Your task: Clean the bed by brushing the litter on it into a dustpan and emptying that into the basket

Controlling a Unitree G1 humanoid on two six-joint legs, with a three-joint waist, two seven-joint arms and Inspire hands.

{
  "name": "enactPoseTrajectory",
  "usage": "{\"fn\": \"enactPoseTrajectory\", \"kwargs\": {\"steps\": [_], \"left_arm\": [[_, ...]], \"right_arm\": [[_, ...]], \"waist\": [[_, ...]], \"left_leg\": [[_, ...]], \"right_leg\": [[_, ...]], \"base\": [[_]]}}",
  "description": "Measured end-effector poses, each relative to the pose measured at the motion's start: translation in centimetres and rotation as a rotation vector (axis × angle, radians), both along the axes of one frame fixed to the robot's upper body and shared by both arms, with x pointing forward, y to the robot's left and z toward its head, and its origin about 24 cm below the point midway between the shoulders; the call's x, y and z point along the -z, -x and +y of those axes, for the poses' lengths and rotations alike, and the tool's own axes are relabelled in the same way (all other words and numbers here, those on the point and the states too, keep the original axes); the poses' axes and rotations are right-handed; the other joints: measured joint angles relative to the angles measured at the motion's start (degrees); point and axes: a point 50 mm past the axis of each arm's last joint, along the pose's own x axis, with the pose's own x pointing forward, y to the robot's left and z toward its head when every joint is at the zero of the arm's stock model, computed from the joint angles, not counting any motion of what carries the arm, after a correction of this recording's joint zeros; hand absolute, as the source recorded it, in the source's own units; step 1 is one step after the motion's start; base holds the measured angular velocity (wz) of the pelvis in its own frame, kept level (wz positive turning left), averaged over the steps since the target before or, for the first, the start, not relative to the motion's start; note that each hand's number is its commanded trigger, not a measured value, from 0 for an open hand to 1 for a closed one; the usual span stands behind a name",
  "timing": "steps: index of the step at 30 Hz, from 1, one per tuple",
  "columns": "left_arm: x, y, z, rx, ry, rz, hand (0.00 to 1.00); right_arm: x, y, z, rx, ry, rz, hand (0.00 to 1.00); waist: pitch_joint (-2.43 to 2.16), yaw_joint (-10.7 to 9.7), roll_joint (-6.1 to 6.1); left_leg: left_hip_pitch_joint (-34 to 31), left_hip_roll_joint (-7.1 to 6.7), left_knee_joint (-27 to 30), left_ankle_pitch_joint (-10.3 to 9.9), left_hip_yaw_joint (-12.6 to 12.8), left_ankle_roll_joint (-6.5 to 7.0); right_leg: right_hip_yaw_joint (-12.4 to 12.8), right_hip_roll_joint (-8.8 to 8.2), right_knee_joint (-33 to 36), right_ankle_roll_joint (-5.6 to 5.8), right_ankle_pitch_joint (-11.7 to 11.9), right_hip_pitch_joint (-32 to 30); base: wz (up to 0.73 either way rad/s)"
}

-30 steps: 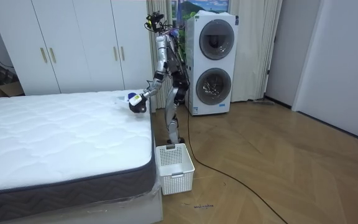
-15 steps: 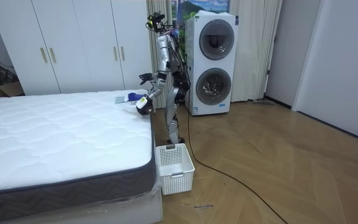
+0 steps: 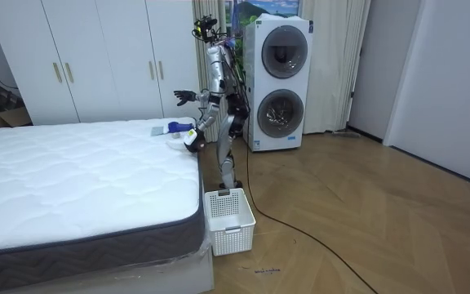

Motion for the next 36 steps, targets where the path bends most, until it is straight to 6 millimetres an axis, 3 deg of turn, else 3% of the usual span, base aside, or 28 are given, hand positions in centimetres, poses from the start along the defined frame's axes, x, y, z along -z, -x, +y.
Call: {"fn": "enactPoseTrajectory", "kwargs": {"steps": [9,14,19,22,26,36], "left_arm": [[0.1,-0.2,-0.4,0.043,0.021,0.046,1.0],[0.1,-0.6,-0.3,0.058,-0.001,0.061,1.0],[-0.1,-1.0,-0.4,0.063,-0.002,0.049,1.0],[-0.2,-1.2,-0.4,0.064,-0.001,0.044,1.0],[-0.6,-2.0,-0.4,0.045,0.016,0.013,1.0],[-1.9,-4.2,-0.7,0.044,0.009,-0.055,1.0]], "right_arm": [[2.2,0.2,2.7,-0.203,0.004,0.146,0.0],[5.0,0.9,2.1,-0.218,-0.052,0.31,0.0],[6.3,1.2,1.6,-0.249,-0.083,0.405,0.0],[6.5,0.9,1.2,-0.237,-0.12,0.424,0.0],[5.9,0.0,1.0,-0.222,-0.144,0.413,0.0],[6.4,-0.1,0.6,-0.218,-0.143,0.469,0.0]], "waist": [[-0.03,1.3,0.07],[0.11,3.1,0.27],[0.36,3.3,0.65],[0.56,3.4,0.69],[1.26,3.4,0.73],[1.48,5.5,0.67]], "left_leg": [[1.3,0.12,-0.7,0.0,-0.2,0.0],[2.1,0.26,-0.9,0.0,-0.4,0.03],[1.3,0.21,-0.8,-0.1,-1.4,0.02],[1.2,0.17,-0.7,-0.1,-1.4,0.02],[-0.4,0.12,-0.2,-0.1,-1.3,0.03],[-3.9,0.36,2.6,-0.2,-1.6,-0.02]], "right_leg": [[-0.8,-0.06,-1.2,0.0,0.0,1.9],[-1.8,-0.15,-1.9,-0.02,0.1,3.1],[-2.7,-0.25,-1.4,-0.08,0.1,3.0],[-2.8,-0.31,-1.2,-0.08,0.1,2.8],[-2.6,-0.4,-0.2,-0.12,0.1,0.9],[-3.0,-1.17,2.2,-0.61,-1.0,-2.0]], "base": [[0.02],[0.03],[0.1],[0.0],[0.0],[0.03]]}}
